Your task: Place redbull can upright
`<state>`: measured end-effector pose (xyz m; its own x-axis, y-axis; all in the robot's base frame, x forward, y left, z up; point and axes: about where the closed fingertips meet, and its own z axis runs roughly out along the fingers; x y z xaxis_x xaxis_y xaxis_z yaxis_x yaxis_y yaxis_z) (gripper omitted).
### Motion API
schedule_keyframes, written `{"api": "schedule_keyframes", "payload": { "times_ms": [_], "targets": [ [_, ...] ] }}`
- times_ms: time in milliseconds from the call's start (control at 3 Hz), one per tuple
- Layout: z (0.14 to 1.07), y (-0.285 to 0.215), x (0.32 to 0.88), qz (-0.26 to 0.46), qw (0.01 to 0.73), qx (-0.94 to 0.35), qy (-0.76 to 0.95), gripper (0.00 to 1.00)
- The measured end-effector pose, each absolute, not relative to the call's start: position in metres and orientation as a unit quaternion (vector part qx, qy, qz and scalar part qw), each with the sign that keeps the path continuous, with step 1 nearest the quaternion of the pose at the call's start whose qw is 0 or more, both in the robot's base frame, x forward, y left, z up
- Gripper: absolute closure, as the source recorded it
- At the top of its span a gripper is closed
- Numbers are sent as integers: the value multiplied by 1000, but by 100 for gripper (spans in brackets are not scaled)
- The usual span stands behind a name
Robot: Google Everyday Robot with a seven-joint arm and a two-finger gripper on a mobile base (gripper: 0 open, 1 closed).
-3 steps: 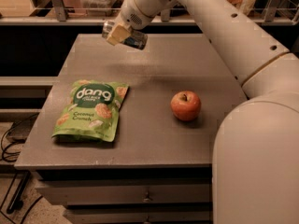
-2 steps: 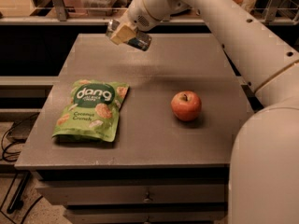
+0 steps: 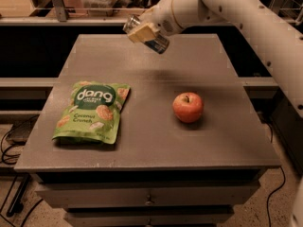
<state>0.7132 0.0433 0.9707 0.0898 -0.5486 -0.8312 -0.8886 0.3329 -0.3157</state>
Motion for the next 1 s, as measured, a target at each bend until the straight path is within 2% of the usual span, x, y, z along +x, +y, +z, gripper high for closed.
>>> {"api": "schedule_keyframes", "payload": {
  "times_ms": [1000],
  "targets": [
    [987,-28,698,209,607,-473,604,100]
  ]
}}
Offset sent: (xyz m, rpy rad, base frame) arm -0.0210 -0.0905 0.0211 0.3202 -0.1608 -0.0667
